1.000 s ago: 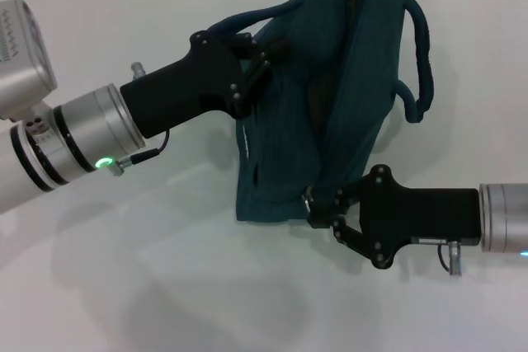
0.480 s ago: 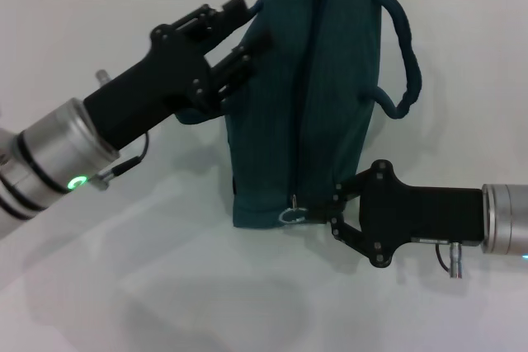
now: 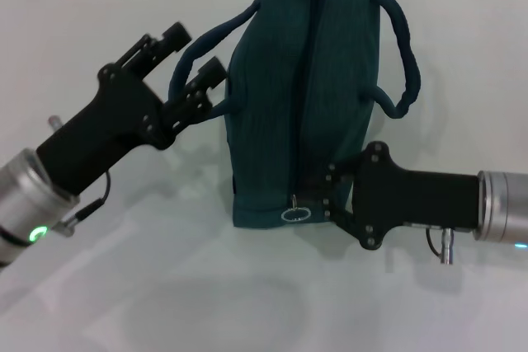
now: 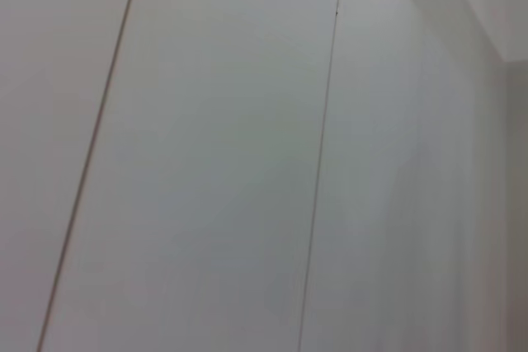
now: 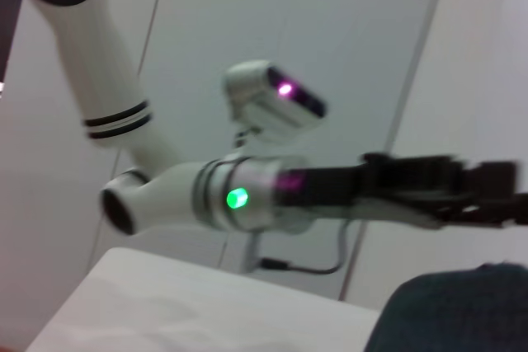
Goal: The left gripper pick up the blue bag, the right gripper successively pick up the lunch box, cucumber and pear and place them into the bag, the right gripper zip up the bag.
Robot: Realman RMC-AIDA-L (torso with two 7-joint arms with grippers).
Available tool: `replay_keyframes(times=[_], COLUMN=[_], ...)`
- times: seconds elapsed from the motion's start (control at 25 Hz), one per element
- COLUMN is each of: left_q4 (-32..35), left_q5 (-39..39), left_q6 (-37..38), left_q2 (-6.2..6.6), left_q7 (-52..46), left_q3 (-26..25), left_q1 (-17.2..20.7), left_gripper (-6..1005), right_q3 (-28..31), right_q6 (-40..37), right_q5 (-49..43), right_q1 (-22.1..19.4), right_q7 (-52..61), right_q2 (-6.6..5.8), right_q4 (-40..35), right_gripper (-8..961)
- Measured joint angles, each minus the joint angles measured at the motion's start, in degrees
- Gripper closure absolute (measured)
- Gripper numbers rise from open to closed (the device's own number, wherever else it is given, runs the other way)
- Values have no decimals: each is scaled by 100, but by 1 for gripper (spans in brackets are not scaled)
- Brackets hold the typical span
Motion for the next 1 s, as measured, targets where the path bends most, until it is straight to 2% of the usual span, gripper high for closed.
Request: replay_keyframes(times=[0.2, 0.32, 0.56, 0.76, 0.96, 1.0], left_q4=[-177, -182, -188, -192, -313, -386], left_q5=[-54, -93, -94, -94, -96, -98], left_q6=[225, 259, 260, 241, 161, 156], left_q2=[7, 8, 7, 16, -7, -12], left_q7=[316, 438, 518, 557, 708, 756], left_q3=[-24, -24, 9, 0, -6, -14], left_q1=[257, 300, 21, -134, -406, -481], left_gripper=[299, 300, 300, 300, 300, 300], right_q3=[103, 147, 158, 436, 519, 518], right_q6=[-81, -177, -950, -889, -764, -717], right_q5=[245, 403, 67, -74, -455, -485], right_q1=[-66, -159, -191, -497, -519, -509], right_q7=[110, 547, 1336, 1675, 2156, 2181], right_q2=[-27, -79, -271, -247, -265, -251], right_q4=[-35, -48, 55, -38, -36, 34], right_gripper=[872, 867, 857, 849, 626, 610])
